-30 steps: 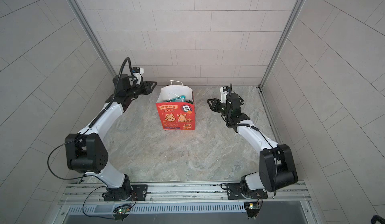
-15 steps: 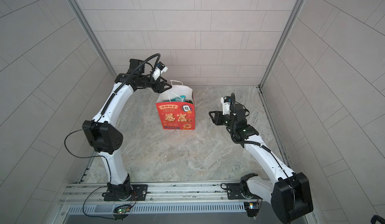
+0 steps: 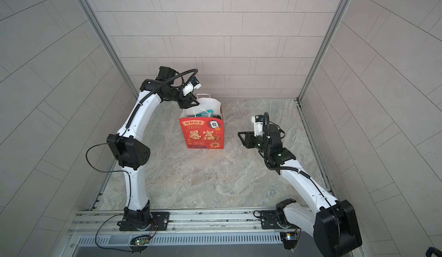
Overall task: Take the snacks out of the paper bag
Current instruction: Pick up the snack from the paper bag.
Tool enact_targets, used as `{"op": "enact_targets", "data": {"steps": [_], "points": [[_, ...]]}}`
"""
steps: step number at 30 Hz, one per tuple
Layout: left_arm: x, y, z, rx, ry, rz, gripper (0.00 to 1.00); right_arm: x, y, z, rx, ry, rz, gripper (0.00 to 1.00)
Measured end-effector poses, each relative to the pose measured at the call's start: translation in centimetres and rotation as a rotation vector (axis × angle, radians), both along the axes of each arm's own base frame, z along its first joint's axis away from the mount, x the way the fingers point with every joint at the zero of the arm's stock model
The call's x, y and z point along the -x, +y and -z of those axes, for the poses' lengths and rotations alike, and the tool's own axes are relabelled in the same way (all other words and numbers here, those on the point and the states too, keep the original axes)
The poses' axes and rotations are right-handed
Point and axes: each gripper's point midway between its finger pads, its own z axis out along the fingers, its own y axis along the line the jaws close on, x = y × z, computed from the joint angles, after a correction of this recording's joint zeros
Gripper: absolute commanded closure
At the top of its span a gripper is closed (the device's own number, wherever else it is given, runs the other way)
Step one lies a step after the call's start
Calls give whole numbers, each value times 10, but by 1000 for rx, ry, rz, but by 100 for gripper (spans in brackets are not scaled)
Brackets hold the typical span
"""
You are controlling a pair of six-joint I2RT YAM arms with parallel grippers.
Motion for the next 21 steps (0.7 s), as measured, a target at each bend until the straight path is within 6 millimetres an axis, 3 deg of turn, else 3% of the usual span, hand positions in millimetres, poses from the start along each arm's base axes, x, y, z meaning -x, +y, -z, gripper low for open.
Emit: {"op": "enact_targets", "data": {"steps": [5, 18, 21], "points": [[0, -7, 5, -41, -11, 23, 61, 0, 7, 10, 5, 17, -17, 53], [-8, -8, 25, -123, -2, 22, 98, 1, 19, 18, 1, 26, -51, 56], [-8, -9, 26, -138, -11, 19, 100, 7, 28, 19, 7, 26, -79, 58]]}}
